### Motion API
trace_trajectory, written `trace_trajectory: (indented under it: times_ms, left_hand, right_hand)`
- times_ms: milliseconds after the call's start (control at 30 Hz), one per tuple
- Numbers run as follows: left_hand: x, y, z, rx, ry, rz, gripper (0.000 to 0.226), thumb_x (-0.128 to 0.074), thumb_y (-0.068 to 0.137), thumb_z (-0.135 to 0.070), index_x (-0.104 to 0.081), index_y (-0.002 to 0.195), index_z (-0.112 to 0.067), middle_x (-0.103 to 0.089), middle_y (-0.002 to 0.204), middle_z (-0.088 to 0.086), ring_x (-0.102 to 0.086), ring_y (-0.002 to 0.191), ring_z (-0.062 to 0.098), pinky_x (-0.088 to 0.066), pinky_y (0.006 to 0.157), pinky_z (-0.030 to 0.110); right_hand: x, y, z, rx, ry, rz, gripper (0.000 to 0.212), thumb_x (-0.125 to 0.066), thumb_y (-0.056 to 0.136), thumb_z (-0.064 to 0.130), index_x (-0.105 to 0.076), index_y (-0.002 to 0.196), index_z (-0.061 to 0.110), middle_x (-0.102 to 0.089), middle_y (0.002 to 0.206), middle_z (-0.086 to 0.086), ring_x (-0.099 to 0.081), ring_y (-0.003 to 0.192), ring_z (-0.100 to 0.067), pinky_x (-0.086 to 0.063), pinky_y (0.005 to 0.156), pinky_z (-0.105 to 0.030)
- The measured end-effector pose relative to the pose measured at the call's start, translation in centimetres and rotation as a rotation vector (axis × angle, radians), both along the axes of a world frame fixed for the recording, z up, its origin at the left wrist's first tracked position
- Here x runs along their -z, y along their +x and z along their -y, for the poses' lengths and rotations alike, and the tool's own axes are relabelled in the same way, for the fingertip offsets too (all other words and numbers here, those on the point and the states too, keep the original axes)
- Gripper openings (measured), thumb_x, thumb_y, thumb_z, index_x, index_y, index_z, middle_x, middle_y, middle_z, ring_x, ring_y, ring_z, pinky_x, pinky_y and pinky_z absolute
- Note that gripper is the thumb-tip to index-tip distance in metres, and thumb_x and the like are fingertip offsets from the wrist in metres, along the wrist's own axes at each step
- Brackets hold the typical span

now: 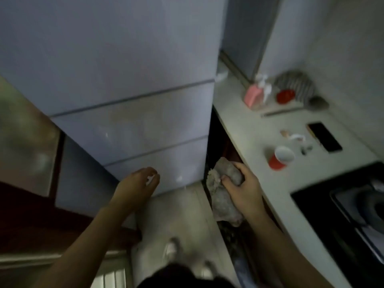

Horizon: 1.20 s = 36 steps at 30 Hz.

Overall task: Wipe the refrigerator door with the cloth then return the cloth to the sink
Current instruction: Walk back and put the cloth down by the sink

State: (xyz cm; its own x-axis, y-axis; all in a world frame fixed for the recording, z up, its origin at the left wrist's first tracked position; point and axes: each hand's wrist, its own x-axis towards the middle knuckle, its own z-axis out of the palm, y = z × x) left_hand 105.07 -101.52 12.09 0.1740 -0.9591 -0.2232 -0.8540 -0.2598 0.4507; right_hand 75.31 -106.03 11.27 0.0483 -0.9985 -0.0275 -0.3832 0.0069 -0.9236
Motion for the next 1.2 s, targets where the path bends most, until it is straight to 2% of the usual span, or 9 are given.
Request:
trace_trajectory:
  times_ms: [100, 200, 267, 433, 600, 767, 967, 1100, 1200]
  left_hand:
    - [5.5, -1.1, -2.7, 0.024, 0.228, -0.09, 0.038, -0.046, 0.095, -0.046, -0.066, 0.097, -0.013, -0.071, 0.101, 0.009, -0.067, 0.094, 0.032, -0.052, 0.079, 0.036]
    - [9.5, -2.3, -4.0, 0.121, 0.382, -0.134, 0.028, -0.05, 0.1, -0.034, -0.059, 0.086, -0.012, -0.064, 0.092, 0.006, -0.063, 0.091, 0.028, -0.041, 0.075, 0.031]
    - [11.1, -2.8, -4.3, 0.184, 0.428, -0.158, 0.022, -0.051, 0.102, -0.029, -0.06, 0.088, -0.014, -0.062, 0.092, 0.004, -0.063, 0.094, 0.026, -0.041, 0.078, 0.03]
    - [12.9, -4.3, -2.7, 0.423, 0.576, -0.116, 0.035, -0.046, 0.103, -0.036, -0.063, 0.088, -0.009, -0.067, 0.094, 0.007, -0.063, 0.095, 0.028, -0.048, 0.087, 0.034]
    - [12.9, -8.8, -2.1, 0.753, 0.593, -0.005, 0.031, -0.045, 0.1, -0.038, -0.065, 0.093, -0.015, -0.067, 0.087, 0.002, -0.061, 0.081, 0.017, -0.048, 0.075, 0.032]
    - [14.0, -13.3, -3.7, 1.004, 0.612, 0.064, 0.029, -0.048, 0.1, -0.036, -0.065, 0.084, -0.018, -0.068, 0.082, 0.003, -0.063, 0.078, 0.021, -0.053, 0.08, 0.039]
    - [15.5, -17.2, -7.8, 1.108, 0.615, 0.172, 0.036, -0.049, 0.1, -0.036, -0.063, 0.085, -0.006, -0.068, 0.083, 0.017, -0.067, 0.082, 0.032, -0.044, 0.068, 0.033]
    - [15.6, -20.6, -11.6, 1.159, 0.571, 0.156, 0.051, -0.048, 0.089, -0.049, -0.063, 0.091, -0.001, -0.067, 0.092, 0.022, -0.067, 0.087, 0.035, -0.051, 0.075, 0.037]
    - [15.1, -23.9, -14.9, 1.22, 0.557, 0.164, 0.048, -0.049, 0.09, -0.047, -0.062, 0.092, -0.001, -0.066, 0.095, 0.025, -0.067, 0.09, 0.039, -0.046, 0.071, 0.035]
  right_hand:
    - [4.1, -4.0, -6.9, 0.093, 0.219, -0.117, 0.032, -0.073, 0.092, 0.019, -0.065, 0.121, 0.03, -0.069, 0.108, 0.01, -0.064, 0.099, -0.008, -0.052, 0.088, -0.024]
    - [6.8, -6.4, -13.4, 0.328, 0.364, -0.163, 0.026, -0.074, 0.09, 0.015, -0.065, 0.111, 0.028, -0.067, 0.095, 0.01, -0.063, 0.091, -0.017, -0.044, 0.08, -0.023]
    - [8.1, -7.0, -17.4, 0.486, 0.397, -0.221, 0.03, -0.075, 0.087, 0.014, -0.066, 0.113, 0.025, -0.067, 0.096, 0.007, -0.062, 0.093, -0.018, -0.042, 0.083, -0.026]
    - [9.8, -5.1, -25.7, 0.783, 0.521, -0.235, 0.033, -0.077, 0.085, 0.015, -0.068, 0.117, 0.016, -0.069, 0.099, -0.002, -0.066, 0.095, -0.026, -0.044, 0.08, -0.032]
    - [10.5, -2.2, -34.2, 0.991, 0.59, -0.254, 0.041, -0.078, 0.084, 0.018, -0.067, 0.123, 0.019, -0.07, 0.113, -0.005, -0.065, 0.101, -0.027, -0.043, 0.082, -0.031]
    - [10.6, 0.8, -43.6, 1.311, 0.62, -0.168, 0.035, -0.076, 0.084, 0.018, -0.067, 0.116, 0.027, -0.071, 0.108, 0.004, -0.066, 0.098, -0.021, -0.045, 0.081, -0.031]
    - [11.6, 4.1, -54.1, 1.601, 0.622, -0.044, 0.032, -0.077, 0.085, 0.019, -0.068, 0.114, 0.027, -0.072, 0.105, 0.003, -0.067, 0.098, -0.023, -0.044, 0.08, -0.032]
    - [12.0, 3.7, -59.1, 1.659, 0.588, -0.001, 0.029, -0.075, 0.086, 0.022, -0.066, 0.111, 0.033, -0.069, 0.101, 0.01, -0.064, 0.094, -0.016, -0.042, 0.078, -0.029]
    - [11.8, 2.5, -62.0, 1.674, 0.526, 0.011, 0.032, -0.075, 0.086, 0.024, -0.066, 0.116, 0.031, -0.065, 0.102, 0.014, -0.06, 0.094, -0.009, -0.042, 0.081, -0.027]
